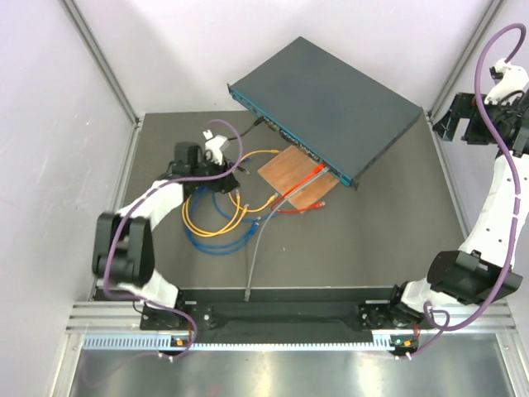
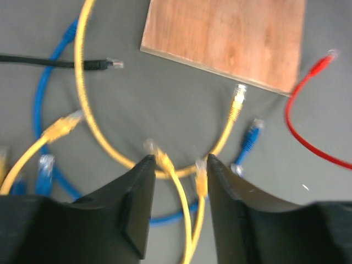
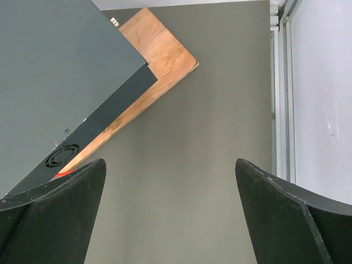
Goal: Insert the plug into the switch port
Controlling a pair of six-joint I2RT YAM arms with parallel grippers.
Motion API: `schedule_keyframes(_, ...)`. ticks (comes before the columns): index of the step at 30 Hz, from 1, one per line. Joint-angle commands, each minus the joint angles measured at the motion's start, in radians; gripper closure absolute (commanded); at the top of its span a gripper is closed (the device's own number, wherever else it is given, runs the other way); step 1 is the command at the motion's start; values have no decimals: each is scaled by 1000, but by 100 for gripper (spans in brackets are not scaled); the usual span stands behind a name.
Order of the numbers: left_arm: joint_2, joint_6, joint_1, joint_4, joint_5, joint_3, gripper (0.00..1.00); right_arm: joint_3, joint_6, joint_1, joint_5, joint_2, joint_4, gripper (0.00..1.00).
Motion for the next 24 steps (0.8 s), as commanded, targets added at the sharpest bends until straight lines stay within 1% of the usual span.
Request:
schedule_keyframes(1, 120, 7, -15, 137, -48, 112, 56, 59, 4, 7, -6, -2, -9, 0)
schedule_keyframes(2, 149, 5, -15, 132, -66, 133, 59, 61, 1, 7, -3, -1, -15, 0)
schedule_keyframes(3, 196, 7, -15, 128, -66, 170, 59, 61, -2, 7, 0, -2, -17, 0)
schedule_keyframes(9, 311, 57, -17, 117, -108, 254, 59, 55, -13, 7, 8, -1, -27, 0)
schedule_keyframes(12, 353, 74, -18, 102, -134, 285, 58, 45, -13, 7, 8, 1, -24, 0)
schedule_keyframes(13, 365, 82, -18, 71, -142, 291, 58, 45, -15, 7, 10, -1, -24, 0)
schedule_keyframes(19, 414, 99, -21, 59, -195, 310, 57, 39, -13, 7, 13, 2, -21, 0)
schedule_keyframes(24, 463, 102, -21, 19, -171, 347, 59, 36, -2, 7, -3, 10, -20, 0)
